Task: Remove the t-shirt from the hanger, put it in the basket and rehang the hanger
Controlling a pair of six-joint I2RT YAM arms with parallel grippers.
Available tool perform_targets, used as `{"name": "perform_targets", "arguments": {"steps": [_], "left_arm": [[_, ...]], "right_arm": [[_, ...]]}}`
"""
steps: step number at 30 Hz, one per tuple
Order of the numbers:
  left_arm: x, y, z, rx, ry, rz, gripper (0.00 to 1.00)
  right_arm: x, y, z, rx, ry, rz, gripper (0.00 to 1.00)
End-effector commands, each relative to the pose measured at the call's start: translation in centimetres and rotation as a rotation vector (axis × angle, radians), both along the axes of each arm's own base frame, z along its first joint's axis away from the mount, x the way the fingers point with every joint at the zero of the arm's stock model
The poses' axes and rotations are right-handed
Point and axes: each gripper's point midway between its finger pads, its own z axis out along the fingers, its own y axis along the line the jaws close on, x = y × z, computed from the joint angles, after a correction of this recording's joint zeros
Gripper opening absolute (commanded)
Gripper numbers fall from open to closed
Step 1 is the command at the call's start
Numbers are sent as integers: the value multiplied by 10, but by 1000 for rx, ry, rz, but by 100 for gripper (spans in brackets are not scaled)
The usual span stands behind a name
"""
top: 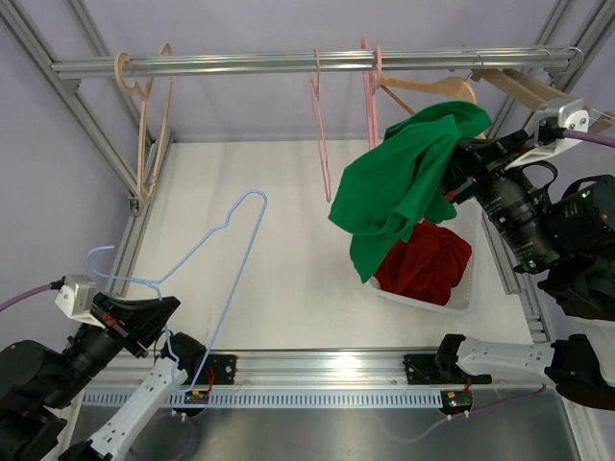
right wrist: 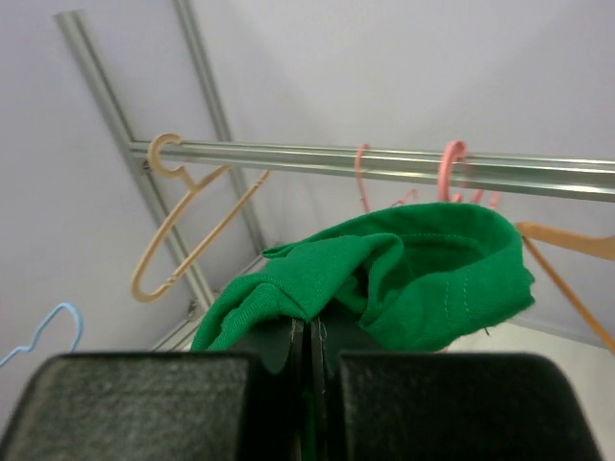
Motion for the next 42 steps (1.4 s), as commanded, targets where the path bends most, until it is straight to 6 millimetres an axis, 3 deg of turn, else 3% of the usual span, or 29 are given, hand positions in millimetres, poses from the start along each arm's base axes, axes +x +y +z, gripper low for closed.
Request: {"name": "perform_targets", "arguments": {"steps": [1, 8, 13, 16, 17, 19, 20, 22, 23, 25, 26, 28, 30, 33, 35, 38, 40, 42], "left_arm": [[7, 1, 20, 2, -72, 12, 0], [12, -4, 17, 1, -70, 3, 0], [16, -10, 14, -4, -65, -19, 0], [18, -13, 14, -7, -66, -29, 0], [18, -16, 14, -9, -65, -38, 0], [19, -17, 15, -12, -68, -44, 0], [19, -18, 14, -12, -67, -49, 0], [19, -19, 15, -11, -68, -55, 0], [18, -20, 15, -9, -67, -58, 0], [18, -21, 14, -8, -65, -68, 0], [19, -22, 13, -5, -59, -71, 0], [20, -25, 12, -4, -56, -84, 0], [23, -28, 12, -3, -52, -89, 0], [28, -31, 11, 1, -45, -92, 0], [30, -32, 12, 1, -45, -91, 0], [35, -34, 11, 5, -39, -89, 0], [40, -36, 8, 14, -27, -85, 0], [44, -39, 8, 13, -24, -87, 0]], "right_arm": [[6, -42, 19, 2, -42, -176, 0], [24, -53, 14, -69, -55, -335, 0], [37, -83, -9, -93, -40, -521, 0], [49, -89, -45, -135, 7, -589, 0], [62, -91, -75, -160, 53, -636, 0], [71, -101, -105, -154, 95, -682, 0], [85, -110, -142, -158, 156, -737, 0], [92, -124, -176, -85, 215, -776, 0], [100, -139, -215, -104, 279, -835, 0], [102, -151, -248, -21, 339, -878, 0], [105, -157, -284, -29, 398, -897, 0], [110, -156, -318, 46, 456, -900, 0], [119, -149, -367, 34, 562, -877, 0], [126, -138, -417, 67, 672, -867, 0], [128, -132, -444, 97, 723, -862, 0], [127, -129, -458, 129, 745, -855, 4], [126, -128, -451, 132, 725, -833, 11], [124, -127, -430, 149, 689, -806, 32]]}}
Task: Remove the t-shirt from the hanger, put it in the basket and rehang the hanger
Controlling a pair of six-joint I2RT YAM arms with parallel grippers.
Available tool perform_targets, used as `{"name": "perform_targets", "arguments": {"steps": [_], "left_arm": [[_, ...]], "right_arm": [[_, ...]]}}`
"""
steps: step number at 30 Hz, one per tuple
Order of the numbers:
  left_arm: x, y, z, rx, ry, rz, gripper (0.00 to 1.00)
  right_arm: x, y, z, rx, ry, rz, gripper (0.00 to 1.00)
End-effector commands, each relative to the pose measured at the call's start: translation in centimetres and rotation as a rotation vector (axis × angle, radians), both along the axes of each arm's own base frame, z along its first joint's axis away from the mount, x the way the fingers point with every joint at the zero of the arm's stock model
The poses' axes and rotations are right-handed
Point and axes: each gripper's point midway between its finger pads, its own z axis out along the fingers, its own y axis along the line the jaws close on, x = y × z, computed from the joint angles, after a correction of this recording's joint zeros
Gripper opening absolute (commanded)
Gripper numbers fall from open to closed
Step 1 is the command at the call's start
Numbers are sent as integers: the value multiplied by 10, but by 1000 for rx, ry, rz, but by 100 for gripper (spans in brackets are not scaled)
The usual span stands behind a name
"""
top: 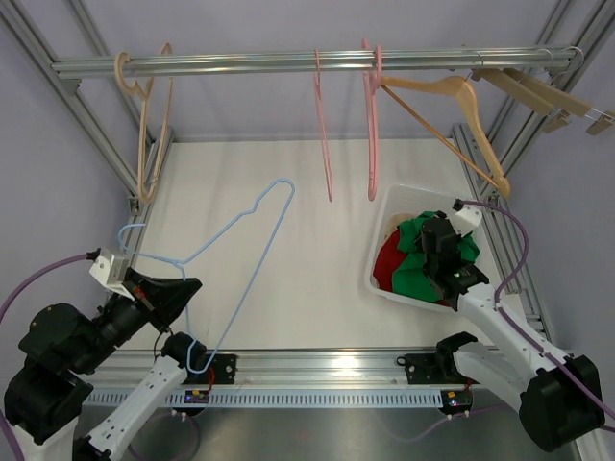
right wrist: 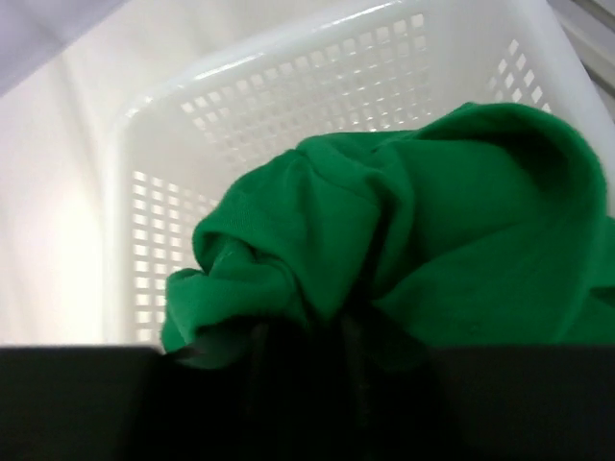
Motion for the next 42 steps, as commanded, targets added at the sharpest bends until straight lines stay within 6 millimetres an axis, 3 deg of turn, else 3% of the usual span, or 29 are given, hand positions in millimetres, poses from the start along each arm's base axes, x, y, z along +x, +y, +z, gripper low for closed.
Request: {"name": "perform_targets", "arguments": {"steps": [1, 2, 3, 6, 10, 12, 20, 24, 25, 28, 29, 30, 31, 32, 34, 35, 37, 40, 42], "left_arm": [[16, -13, 9, -9, -28, -26, 0], [19, -14, 9, -11, -28, -24, 0], [24, -13, 7, -5, -24, -2, 0], [39, -11, -5, 22, -4, 46, 0], [59, -12, -19, 69, 34, 92, 0], [66, -8, -21, 87, 38, 127, 0], [80, -7, -20, 104, 35, 164, 0], [75, -13, -16, 99, 13, 120, 0], [75, -14, -16, 98, 12, 111, 0], [73, -19, -19, 100, 14, 76, 0], [73, -20, -19, 100, 14, 75, 0], [72, -20, -20, 101, 15, 75, 0], [72, -19, -21, 100, 17, 78, 0], [71, -19, -20, 95, 14, 77, 0], [66, -22, -19, 85, 10, 52, 0], [63, -22, -17, 75, 4, 42, 0], [54, -27, -14, 59, -2, -5, 0], [40, -31, -8, 26, -18, -61, 0], [31, -33, -6, 7, -22, -95, 0]], "right_arm": [[-2, 6, 30, 62, -63, 31, 40], [-6, 5, 42, 63, -76, 39, 50], [-9, 4, 52, 52, -85, 47, 77], [-24, -3, 84, 55, -130, 44, 99], [-43, -4, 119, 85, -217, 93, 99], [-47, 0, 126, 88, -226, 123, 99], [-61, 45, 171, 194, -331, 364, 99], [-74, 102, 205, 328, -402, 591, 94], [-82, 135, 216, 367, -418, 699, 93], [-91, 193, 239, 398, -457, 820, 90], [-115, 225, 246, 418, -459, 928, 90], [-121, 241, 251, 403, -470, 966, 90], [-131, 254, 278, 459, -537, 1000, 90], [-141, 281, 272, 464, -512, 1064, 89], [-151, 301, 288, 536, -547, 1116, 90], [-148, 318, 276, 525, -513, 1130, 90], [-143, 338, 271, 529, -486, 1130, 93], [-133, 351, 267, 538, -486, 1099, 94], [-131, 355, 269, 556, -493, 1094, 86]]}}
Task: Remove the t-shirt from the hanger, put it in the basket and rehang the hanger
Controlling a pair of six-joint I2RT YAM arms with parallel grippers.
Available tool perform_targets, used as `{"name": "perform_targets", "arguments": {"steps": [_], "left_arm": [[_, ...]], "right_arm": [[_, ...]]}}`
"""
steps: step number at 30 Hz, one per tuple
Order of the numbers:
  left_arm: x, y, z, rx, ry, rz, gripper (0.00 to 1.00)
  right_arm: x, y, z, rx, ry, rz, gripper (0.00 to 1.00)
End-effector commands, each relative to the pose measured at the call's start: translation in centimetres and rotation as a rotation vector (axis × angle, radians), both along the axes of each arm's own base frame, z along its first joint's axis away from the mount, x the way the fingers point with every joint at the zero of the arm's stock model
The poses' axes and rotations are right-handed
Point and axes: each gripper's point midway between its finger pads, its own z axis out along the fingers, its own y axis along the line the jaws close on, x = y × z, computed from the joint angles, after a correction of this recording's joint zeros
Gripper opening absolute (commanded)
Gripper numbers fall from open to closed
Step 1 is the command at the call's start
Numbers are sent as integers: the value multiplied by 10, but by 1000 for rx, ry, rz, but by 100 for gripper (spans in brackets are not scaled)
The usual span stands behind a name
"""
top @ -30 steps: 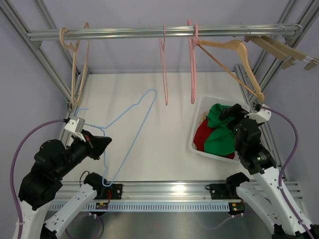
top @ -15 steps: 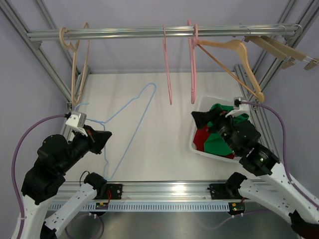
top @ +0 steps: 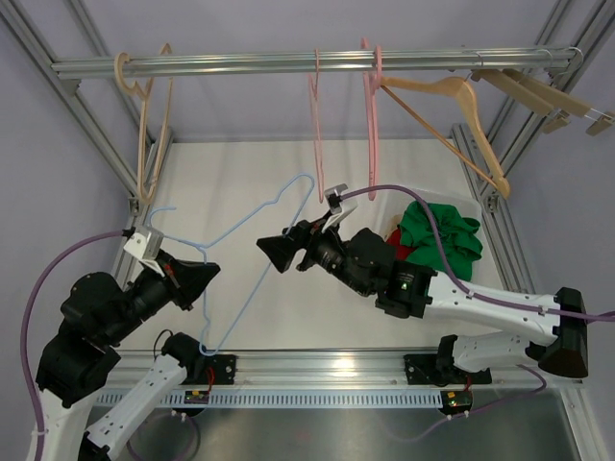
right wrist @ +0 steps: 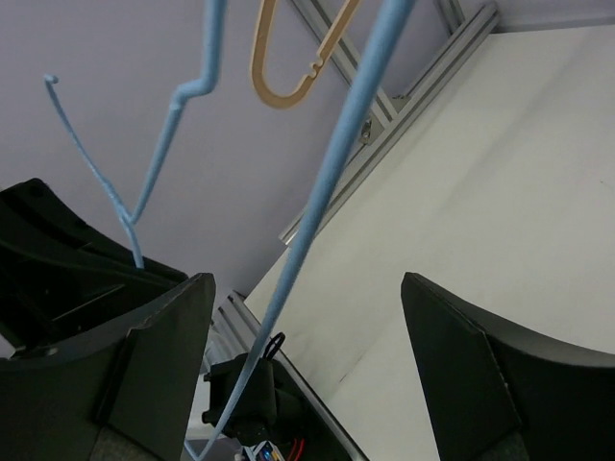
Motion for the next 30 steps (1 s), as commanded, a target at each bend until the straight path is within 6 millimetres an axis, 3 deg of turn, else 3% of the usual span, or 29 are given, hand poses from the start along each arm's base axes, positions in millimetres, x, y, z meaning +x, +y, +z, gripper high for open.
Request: {"name": "perform_targets", "arguments": {"steps": [1, 6, 7, 9, 10, 11, 12, 14, 15, 17, 18, 21, 24, 30], "left_arm": [[-21, -11, 21, -79, -68, -109, 0], [-32, -17, 18, -98, -57, -170, 0], [-34, -17, 18, -100, -59, -178, 2], [-41, -19, 19, -111, -61, -206, 21], [-46, -19, 22, -125, -72, -221, 36], [-49, -18, 23, -132, -75, -221, 42], [-52, -17, 24, -139, -82, -227, 45], [-61, -12, 28, -159, -114, -225, 49], [-63, -10, 30, -166, -127, -217, 52], [-69, -6, 35, -183, -152, -212, 53], [-73, -3, 36, -190, -167, -212, 53], [-79, -1, 39, -204, -183, -219, 54], [-80, 3, 41, -209, -200, -202, 53], [-79, 11, 52, -231, -225, -152, 44]], "right_arm": [[2, 6, 56, 194, -36, -10, 82], [-6, 17, 75, 331, -13, 62, 0], [-7, 19, 75, 345, -9, 75, 0], [-8, 19, 85, 414, 5, 92, 0], [-2, 19, 88, 443, 29, 92, 0], [1, 19, 92, 469, 40, 97, 0], [4, 17, 105, 526, 36, 113, 0], [10, 26, 110, 560, 66, 181, 0], [10, 26, 128, 599, 56, 209, 0], [10, 36, 132, 609, 62, 263, 0], [11, 34, 147, 632, 41, 276, 0], [11, 36, 162, 637, 12, 319, 0], [11, 36, 164, 622, 5, 328, 0], [13, 34, 150, 569, 17, 342, 0]]}}
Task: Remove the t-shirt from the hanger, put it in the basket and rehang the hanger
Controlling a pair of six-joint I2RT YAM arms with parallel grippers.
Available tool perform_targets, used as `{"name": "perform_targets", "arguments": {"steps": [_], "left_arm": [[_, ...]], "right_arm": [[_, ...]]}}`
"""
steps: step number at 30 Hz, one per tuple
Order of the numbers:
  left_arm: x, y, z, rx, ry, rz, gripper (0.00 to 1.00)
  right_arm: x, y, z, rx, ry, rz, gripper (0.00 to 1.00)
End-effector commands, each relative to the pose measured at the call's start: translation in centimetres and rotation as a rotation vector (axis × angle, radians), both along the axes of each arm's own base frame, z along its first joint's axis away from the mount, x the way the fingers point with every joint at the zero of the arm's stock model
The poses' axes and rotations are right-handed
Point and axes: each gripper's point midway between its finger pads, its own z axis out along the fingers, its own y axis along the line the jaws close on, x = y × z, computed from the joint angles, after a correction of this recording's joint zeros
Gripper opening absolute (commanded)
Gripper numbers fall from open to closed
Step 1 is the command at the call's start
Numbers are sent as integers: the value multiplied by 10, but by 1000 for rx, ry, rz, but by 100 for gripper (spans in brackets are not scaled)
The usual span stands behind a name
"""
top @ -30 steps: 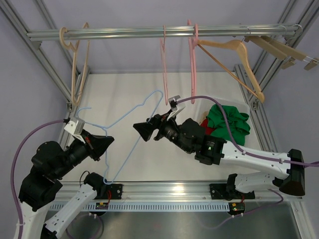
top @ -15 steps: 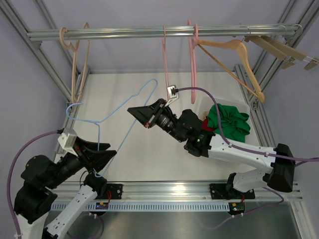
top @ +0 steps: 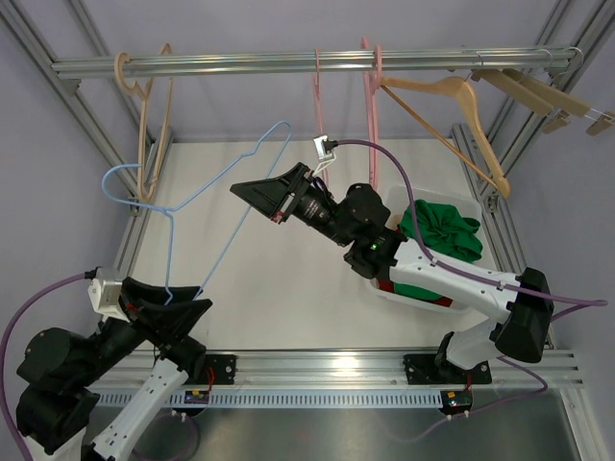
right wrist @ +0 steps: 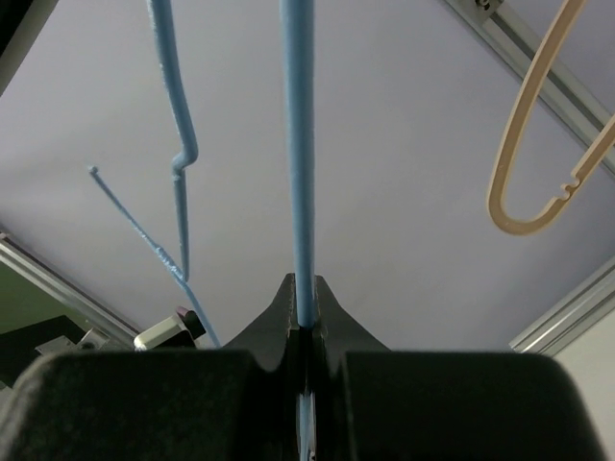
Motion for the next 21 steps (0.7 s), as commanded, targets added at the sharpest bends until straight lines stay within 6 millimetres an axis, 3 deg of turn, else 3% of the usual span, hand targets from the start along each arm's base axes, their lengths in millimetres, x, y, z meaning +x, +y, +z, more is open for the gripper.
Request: {"name": "perform_targets", "arguments": {"steps": [1, 5, 10, 15, 21], "left_arm": [[-9, 8, 24, -53, -66, 16, 44], [-7, 16, 32, -73, -85, 68, 52], [-5, 19, 41, -70, -100, 86, 52], [4, 14, 41, -53, -84, 84, 36], [2, -1, 39, -42, -67, -4, 33]], "right_arm": [[-10, -18, 31, 60, -51, 39, 0], [-16, -14, 15, -3, -57, 80, 0], [-15, -22, 3, -32, -46, 72, 0], [-17, -27, 1, -40, -55, 71, 0], [-19, -22, -1, -43, -58, 102, 0]]}}
